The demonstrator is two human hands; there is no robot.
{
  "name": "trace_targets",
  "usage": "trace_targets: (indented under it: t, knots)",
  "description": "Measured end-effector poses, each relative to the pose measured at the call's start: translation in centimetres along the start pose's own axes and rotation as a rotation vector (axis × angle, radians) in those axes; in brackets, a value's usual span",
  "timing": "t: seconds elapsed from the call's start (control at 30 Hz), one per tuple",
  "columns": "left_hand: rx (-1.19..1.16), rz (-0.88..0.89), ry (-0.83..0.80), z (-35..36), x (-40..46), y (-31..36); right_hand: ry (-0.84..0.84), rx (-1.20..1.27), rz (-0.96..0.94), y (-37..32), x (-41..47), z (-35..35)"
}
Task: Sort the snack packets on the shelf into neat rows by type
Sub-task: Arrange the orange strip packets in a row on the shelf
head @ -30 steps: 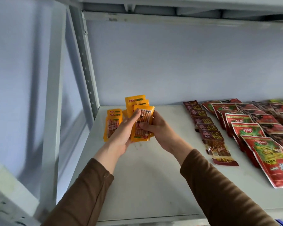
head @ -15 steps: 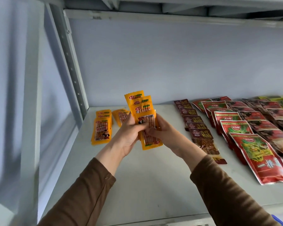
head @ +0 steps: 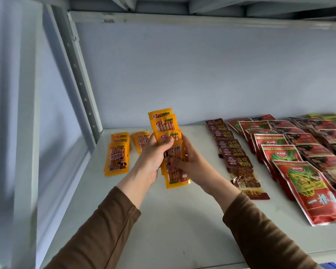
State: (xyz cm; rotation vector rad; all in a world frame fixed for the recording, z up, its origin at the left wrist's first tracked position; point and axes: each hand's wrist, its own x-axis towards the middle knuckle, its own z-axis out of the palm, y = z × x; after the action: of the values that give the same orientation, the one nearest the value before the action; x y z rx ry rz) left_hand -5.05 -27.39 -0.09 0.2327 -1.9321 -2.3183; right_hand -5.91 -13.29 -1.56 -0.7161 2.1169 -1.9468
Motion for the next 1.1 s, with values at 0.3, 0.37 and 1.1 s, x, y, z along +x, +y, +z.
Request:
trace_targets:
  t: [0.3,0.37,1.1]
  knots:
    - [-0.022,-0.113,-0.054,3.6,4.0,-1.4,0.24,-0.155,0.202,1.8,2.3,-3.2]
    - [0.022,-0.108,-0.063,5.3,6.1,-2.0,0.299,-0.396,0.238,1.8,3.3,-4.8]
    - [0.981,-0.079,-0.031,9.7,17.7,-3.4,0.277,-1.167,0.345,4.0,10.3,-10.3]
